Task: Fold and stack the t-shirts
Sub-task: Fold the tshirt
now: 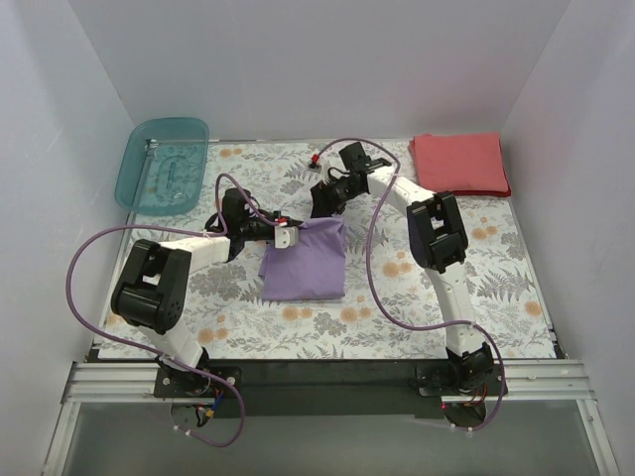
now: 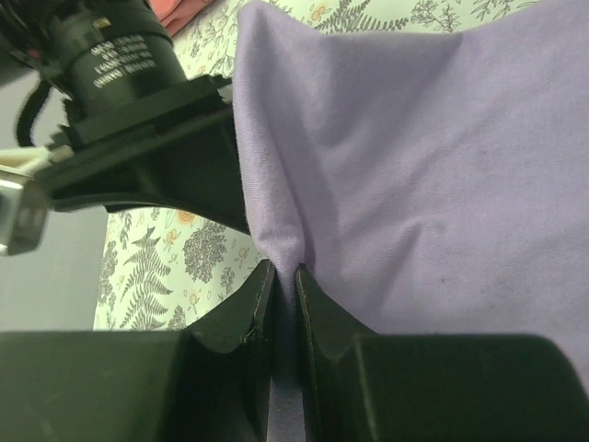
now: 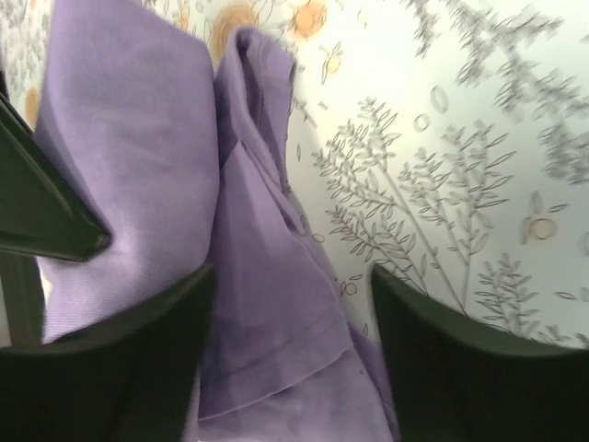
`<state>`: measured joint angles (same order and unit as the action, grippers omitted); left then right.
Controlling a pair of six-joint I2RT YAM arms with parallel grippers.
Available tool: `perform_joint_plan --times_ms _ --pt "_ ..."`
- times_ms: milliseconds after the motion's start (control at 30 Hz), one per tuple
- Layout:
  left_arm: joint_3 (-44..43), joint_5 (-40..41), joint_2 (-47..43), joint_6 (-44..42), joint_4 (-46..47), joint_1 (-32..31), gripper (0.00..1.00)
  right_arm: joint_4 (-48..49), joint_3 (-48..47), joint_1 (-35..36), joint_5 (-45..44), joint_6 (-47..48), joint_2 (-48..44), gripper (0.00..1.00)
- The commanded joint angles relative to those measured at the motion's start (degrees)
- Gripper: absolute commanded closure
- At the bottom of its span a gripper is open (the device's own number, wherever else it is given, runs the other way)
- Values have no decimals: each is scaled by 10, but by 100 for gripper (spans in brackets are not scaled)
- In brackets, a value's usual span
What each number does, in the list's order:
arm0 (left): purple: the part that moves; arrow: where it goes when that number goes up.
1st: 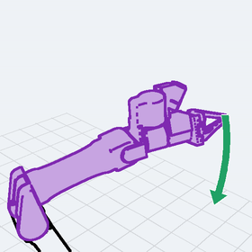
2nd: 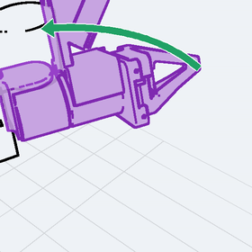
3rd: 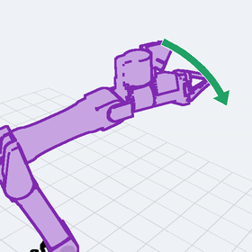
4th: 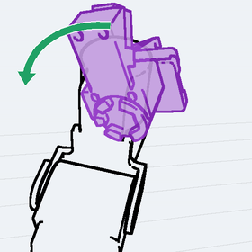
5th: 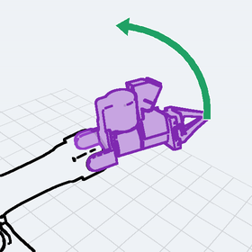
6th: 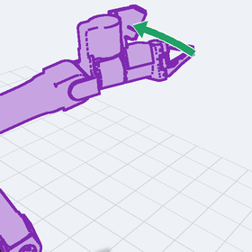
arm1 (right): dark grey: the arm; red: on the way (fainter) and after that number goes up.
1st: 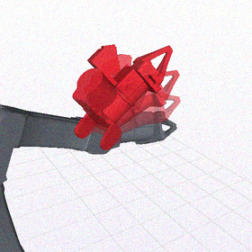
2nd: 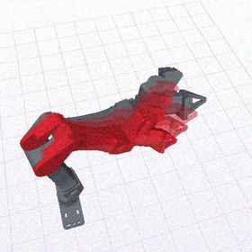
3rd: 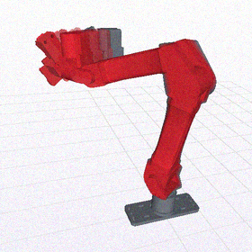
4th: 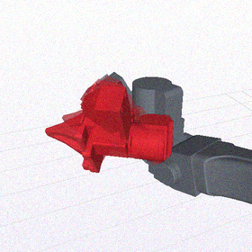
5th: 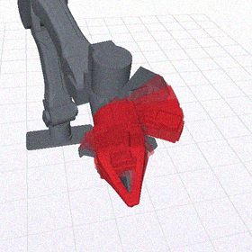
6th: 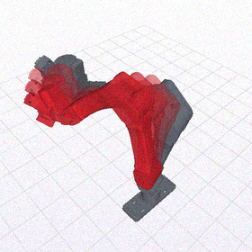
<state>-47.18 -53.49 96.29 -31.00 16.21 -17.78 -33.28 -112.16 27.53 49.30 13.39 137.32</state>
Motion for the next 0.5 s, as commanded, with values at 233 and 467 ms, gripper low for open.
perform_joint_plan --times_ms 233,467 --pt "-67 93 63 61 66 6 65 2 -79 -82 -55 19 -68 2" --pt "-134 118 25 206 -11 36 47 1 -57 -136 -54 19 -128 2"
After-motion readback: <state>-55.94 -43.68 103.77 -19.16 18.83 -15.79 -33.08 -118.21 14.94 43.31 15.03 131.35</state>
